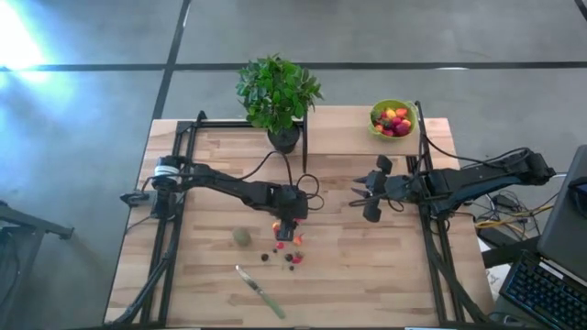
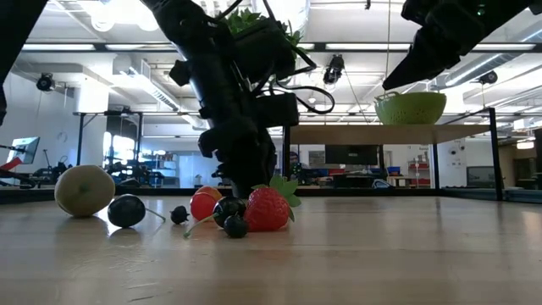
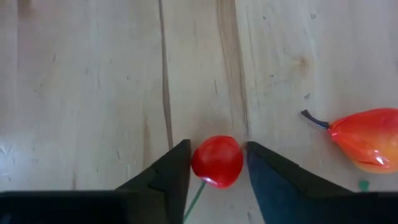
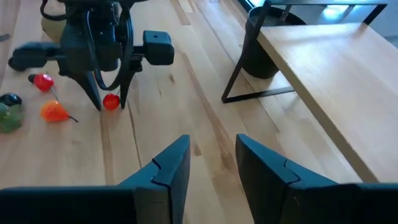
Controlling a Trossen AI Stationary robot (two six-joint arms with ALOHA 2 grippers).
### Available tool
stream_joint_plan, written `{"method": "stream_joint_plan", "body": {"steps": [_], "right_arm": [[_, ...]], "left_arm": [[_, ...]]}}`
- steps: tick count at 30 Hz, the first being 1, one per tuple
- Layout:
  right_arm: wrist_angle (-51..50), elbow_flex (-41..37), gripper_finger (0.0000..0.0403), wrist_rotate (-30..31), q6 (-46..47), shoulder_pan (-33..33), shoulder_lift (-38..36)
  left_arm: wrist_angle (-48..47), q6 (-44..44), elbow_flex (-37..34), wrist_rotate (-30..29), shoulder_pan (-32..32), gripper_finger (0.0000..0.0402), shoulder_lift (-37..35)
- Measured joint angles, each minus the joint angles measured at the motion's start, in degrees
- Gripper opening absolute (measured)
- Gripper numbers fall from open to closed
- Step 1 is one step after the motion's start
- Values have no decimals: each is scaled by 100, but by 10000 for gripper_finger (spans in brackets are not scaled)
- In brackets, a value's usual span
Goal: Pick & Place Fruit
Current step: Put the red cherry into the green strainer bowl on the shelf
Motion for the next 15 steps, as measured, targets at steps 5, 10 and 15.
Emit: {"method": "stream_joint_plan", "body": {"steps": [5, 10, 15], "right_arm": [[315, -29, 132, -10, 0, 50, 0], [1088, -55, 120, -66, -810, 423, 162], [1714, -52, 96, -151, -1807, 1067, 443]], "left_arm": [[-2, -193, -2, -32, 2, 115, -7], [5, -369, -13, -58, 2, 114, -50], [241, -617, -35, -117, 7, 130, -165]]}}
